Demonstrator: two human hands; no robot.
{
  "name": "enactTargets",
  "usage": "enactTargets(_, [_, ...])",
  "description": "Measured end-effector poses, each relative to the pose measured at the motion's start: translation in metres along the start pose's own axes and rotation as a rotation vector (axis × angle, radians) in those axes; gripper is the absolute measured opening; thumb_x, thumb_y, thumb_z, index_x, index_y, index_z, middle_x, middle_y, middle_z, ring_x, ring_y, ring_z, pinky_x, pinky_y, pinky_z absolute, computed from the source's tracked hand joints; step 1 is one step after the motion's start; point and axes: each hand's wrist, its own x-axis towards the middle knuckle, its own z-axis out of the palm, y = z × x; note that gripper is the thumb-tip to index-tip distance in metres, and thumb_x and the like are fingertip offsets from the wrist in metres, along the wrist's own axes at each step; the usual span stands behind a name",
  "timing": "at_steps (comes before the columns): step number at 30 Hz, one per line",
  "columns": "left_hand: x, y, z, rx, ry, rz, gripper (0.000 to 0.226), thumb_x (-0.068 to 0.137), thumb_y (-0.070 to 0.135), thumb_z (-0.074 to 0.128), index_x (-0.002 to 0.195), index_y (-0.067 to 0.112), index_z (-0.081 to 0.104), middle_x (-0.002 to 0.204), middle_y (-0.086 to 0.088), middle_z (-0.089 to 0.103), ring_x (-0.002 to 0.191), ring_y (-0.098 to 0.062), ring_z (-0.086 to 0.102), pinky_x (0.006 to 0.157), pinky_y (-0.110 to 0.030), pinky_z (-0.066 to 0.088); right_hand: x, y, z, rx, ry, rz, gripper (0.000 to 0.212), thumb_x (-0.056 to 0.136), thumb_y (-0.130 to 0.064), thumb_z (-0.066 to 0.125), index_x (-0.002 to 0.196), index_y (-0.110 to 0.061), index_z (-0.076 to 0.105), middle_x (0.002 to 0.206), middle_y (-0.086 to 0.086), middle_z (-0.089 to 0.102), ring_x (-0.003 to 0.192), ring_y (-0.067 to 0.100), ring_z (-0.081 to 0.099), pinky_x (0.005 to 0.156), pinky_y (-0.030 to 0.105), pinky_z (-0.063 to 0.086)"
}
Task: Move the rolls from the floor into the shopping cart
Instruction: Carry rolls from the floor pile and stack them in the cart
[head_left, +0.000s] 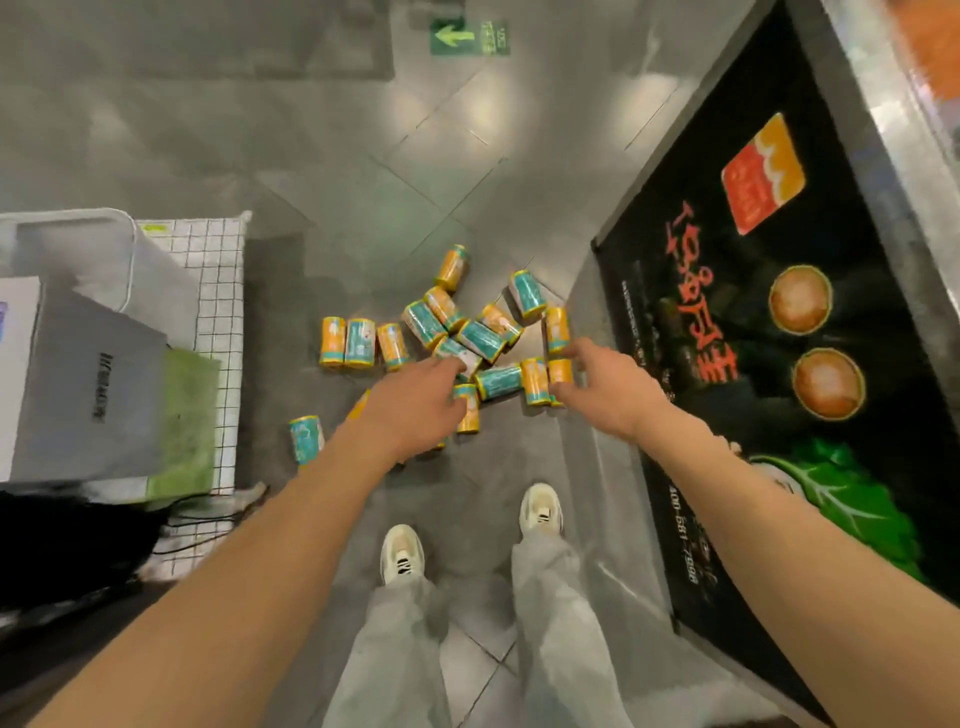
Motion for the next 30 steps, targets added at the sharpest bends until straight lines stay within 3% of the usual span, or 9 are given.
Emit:
enactTargets(8, [0.134, -0.032, 0.121, -0.071, -0.025, -0.168, 0.045, 0.097, 0.034, 0.053, 0.138, 0.016, 0.05, 0.132, -0.011, 0.059, 0.125, -0.032, 0.054, 0.097, -0.045, 0.047, 0.146, 0.083, 0.089, 0.044, -0.079, -0.032, 0.052, 0.093, -0.041, 0.064, 0.14, -0.023, 0.051, 0.134, 0.01, 0.062, 0.124, 0.034, 0.057, 0.094, 0.04, 0.047])
enactTargets(16, [0.232, -0.12, 0.279, -0.075, -0.062, -0.256, 0.051, 0.097, 0.038, 0.052, 0.145, 0.022, 0.046, 0.142, -0.01, 0.055, 0.131, -0.035, 0.05, 0.104, -0.046, 0.045, 0.279, 0.136, 0.234, -0.093, -0.123, -0.131, 0.059, 0.086, -0.044, 0.067, 0.14, -0.029, 0.047, 0.136, 0.008, 0.059, 0.124, 0.035, 0.057, 0.098, 0.048, 0.05])
enactTargets(23, [0.308, -0.198, 0.377, -0.036, 0.001, -0.242, 0.048, 0.096, 0.039, 0.055, 0.14, 0.019, 0.049, 0.138, -0.009, 0.059, 0.128, -0.033, 0.054, 0.102, -0.047, 0.046, 0.377, 0.154, 0.345, -0.284, -0.083, -0.27, 0.066, 0.086, -0.046, 0.07, 0.143, -0.024, 0.045, 0.136, 0.012, 0.056, 0.126, 0.036, 0.053, 0.095, 0.045, 0.048])
enactTargets(27, [0.342, -0.222, 0.408, -0.015, 0.074, -0.193, 0.05, 0.095, 0.04, 0.055, 0.14, 0.02, 0.048, 0.131, -0.011, 0.062, 0.121, -0.033, 0.058, 0.095, -0.049, 0.051, 0.416, 0.156, 0.381, -0.404, -0.035, -0.351, 0.069, 0.083, -0.046, 0.072, 0.142, -0.024, 0.044, 0.133, 0.011, 0.055, 0.122, 0.036, 0.052, 0.089, 0.044, 0.047])
enactTargets(30, [0.364, -0.226, 0.42, 0.011, 0.085, -0.171, 0.05, 0.097, 0.04, 0.053, 0.142, 0.02, 0.046, 0.133, -0.01, 0.06, 0.122, -0.033, 0.057, 0.096, -0.048, 0.051, 0.439, 0.156, 0.398, -0.52, -0.001, -0.415, 0.077, 0.081, -0.049, 0.074, 0.144, -0.024, 0.04, 0.135, 0.01, 0.052, 0.123, 0.035, 0.05, 0.094, 0.045, 0.046])
